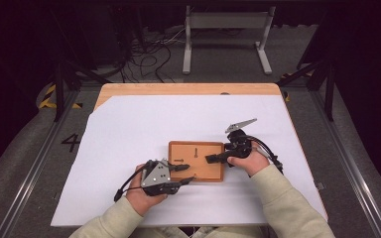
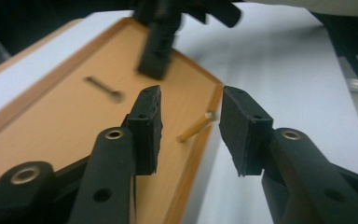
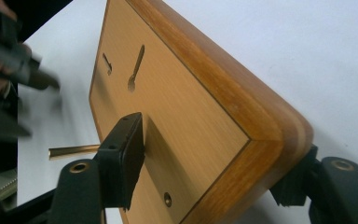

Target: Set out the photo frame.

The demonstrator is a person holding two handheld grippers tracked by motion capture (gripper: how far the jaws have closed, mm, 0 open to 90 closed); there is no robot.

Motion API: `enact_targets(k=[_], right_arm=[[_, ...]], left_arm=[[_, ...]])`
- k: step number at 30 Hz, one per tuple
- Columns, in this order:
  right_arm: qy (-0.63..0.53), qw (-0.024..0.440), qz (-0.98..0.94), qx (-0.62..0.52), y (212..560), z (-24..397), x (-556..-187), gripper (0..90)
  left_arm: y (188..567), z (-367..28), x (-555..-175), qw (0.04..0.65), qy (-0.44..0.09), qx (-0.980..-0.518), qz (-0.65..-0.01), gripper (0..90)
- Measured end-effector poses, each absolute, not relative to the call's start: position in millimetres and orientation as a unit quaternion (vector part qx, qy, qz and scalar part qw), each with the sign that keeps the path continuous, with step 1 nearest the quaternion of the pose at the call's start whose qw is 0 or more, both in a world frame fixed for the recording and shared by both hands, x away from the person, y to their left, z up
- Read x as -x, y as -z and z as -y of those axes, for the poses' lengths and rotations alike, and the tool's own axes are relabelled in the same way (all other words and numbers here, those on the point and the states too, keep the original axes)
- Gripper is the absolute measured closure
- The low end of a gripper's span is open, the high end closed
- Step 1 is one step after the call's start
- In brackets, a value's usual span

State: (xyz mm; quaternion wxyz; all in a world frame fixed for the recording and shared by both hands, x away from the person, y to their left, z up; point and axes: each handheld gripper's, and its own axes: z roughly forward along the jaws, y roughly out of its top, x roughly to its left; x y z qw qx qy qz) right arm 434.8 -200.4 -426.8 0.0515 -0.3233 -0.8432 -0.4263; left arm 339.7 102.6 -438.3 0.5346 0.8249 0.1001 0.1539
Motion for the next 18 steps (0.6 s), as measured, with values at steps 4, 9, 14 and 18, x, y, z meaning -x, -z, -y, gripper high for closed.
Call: enact_targets(k=[4, 9, 14, 18], right_arm=[[0.429, 0.041, 0.847, 0.31, 423, 201, -430, 39.8], [0.43, 0.032, 0.852, 0.296, 419, 202, -425, 42.3], [0.429, 0.014, 0.862, 0.271, 414, 203, -418, 44.6], [0.427, -0.002, 0.868, 0.253, 410, 203, -411, 46.4]], left_arm=[[432, -126, -347, 0.551, -0.155, -0.808, -0.137, 55.5], [429, -145, -354, 0.559, -0.152, -0.794, -0.186, 49.9], [430, -155, -359, 0.556, -0.149, -0.789, -0.216, 48.0], [430, -162, -363, 0.558, -0.155, -0.783, -0.229, 45.3]])
